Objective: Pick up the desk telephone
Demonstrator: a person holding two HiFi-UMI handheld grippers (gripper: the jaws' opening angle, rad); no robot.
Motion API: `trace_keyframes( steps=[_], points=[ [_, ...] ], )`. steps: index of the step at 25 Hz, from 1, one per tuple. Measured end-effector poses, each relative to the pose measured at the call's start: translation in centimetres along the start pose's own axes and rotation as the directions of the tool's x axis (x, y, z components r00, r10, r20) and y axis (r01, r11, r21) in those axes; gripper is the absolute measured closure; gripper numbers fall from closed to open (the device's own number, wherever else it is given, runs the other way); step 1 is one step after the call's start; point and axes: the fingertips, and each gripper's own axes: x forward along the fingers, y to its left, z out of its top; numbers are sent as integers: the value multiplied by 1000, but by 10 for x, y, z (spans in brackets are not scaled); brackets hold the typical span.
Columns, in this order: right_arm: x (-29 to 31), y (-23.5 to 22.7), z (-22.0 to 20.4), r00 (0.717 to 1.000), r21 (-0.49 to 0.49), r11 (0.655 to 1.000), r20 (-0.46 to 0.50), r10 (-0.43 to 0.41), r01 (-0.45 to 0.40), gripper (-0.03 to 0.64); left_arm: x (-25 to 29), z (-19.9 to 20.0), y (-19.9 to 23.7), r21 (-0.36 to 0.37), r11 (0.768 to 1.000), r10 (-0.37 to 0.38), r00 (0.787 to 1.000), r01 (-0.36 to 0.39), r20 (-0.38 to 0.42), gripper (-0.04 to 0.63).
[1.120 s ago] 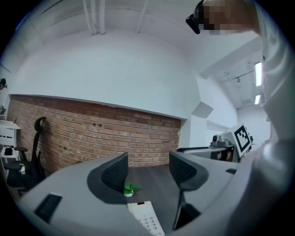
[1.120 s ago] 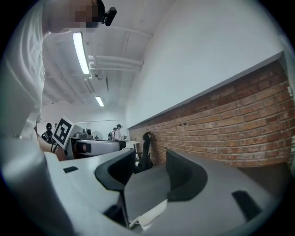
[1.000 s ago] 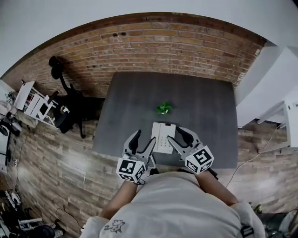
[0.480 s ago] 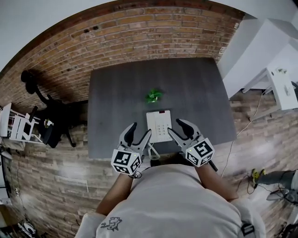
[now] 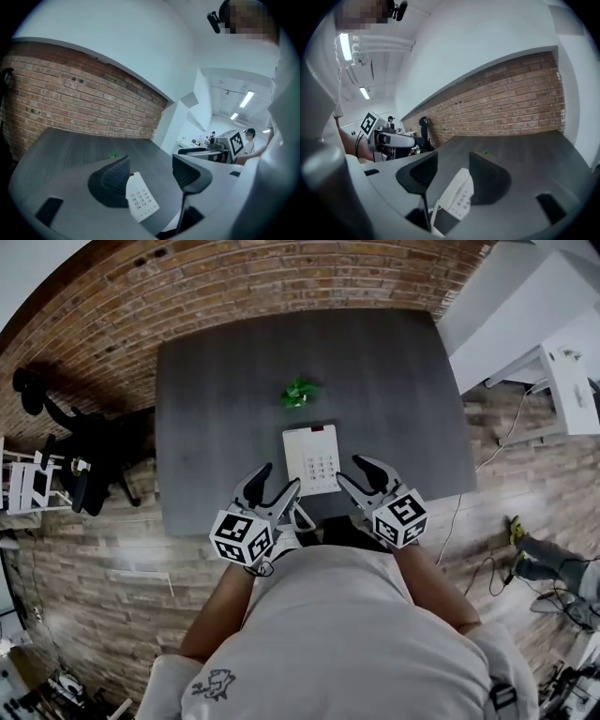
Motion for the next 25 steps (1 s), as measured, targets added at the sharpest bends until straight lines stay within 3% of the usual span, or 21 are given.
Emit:
trace_keyframes(
  steps=[6, 16, 25],
  points=[
    [20, -30, -55, 988, 68, 997, -148, 43, -33, 419, 27, -50, 26, -71, 997, -29, 991, 20, -134, 293],
    [51, -72, -131, 938, 139, 988, -330, 109, -66, 431, 66, -133, 67, -144, 989, -58, 944, 12, -324, 285],
    [71, -97, -204, 883, 261, 963, -435, 176, -64, 460, 93, -187, 95, -256, 967, -112, 918, 12, -379, 270]
  ],
)
